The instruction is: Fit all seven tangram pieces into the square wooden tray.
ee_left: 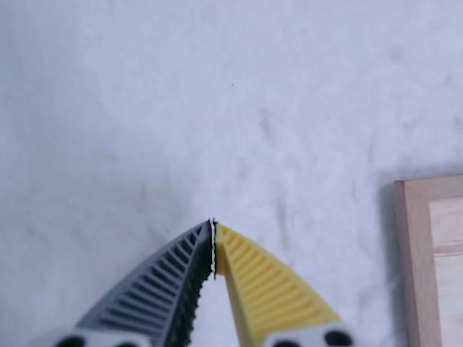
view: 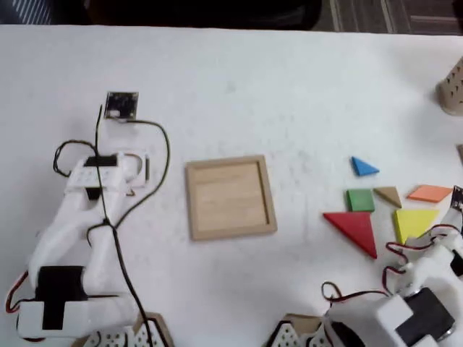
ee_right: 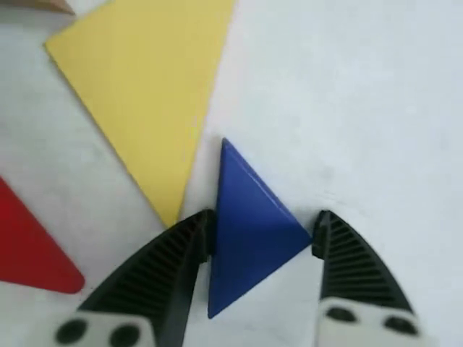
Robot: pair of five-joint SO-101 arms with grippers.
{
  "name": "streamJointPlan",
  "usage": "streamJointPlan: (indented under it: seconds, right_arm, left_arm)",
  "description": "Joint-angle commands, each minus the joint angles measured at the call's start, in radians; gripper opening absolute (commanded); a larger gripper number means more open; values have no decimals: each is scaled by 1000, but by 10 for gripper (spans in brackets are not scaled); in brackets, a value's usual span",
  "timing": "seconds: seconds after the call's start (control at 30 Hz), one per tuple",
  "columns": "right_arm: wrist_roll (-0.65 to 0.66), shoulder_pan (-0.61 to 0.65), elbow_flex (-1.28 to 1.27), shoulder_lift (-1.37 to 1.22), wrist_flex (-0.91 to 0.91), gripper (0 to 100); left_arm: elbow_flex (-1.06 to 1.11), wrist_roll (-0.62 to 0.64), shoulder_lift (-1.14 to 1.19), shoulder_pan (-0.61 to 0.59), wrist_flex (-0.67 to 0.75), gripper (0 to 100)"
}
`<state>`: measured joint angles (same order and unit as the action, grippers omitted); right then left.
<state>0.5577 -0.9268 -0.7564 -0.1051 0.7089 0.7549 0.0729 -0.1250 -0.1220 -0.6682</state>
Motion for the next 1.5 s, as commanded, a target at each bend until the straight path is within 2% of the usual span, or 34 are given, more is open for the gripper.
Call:
streamJointPlan:
  seconds: [0.0, 0.07, 0.13, 0.3, 0.5, 0.77, 1.0, 1.23, 1.47]
  right_arm:
    - [46, -8, 118, -147, 36, 62]
    - [51, -13, 163, -170, 74, 12]
    - [51, -31, 187, -174, 114, 36]
    - [52, -44, 247, -150, 214, 20]
    - [52, -33, 296, -1, 367, 20]
    - [35, 70, 293, 193, 487, 21]
    - [-104, 295, 298, 288, 567, 21]
    - [-273, 641, 298, 375, 584, 21]
    - [-354, 975, 299, 381, 507, 21]
  left_arm:
    - [-37, -11, -16, 15, 2, 50]
    - [-37, -11, -16, 15, 2, 50]
    - [-37, -11, -16, 15, 2, 50]
    - [-37, -11, -16, 15, 2, 50]
    - [-37, -11, -16, 15, 2, 50]
    - [-37, -11, -16, 15, 2, 50]
    - [-38, -11, -16, 13, 2, 50]
    - [-40, -11, -16, 13, 2, 50]
    - [-41, -11, -16, -16, 9, 50]
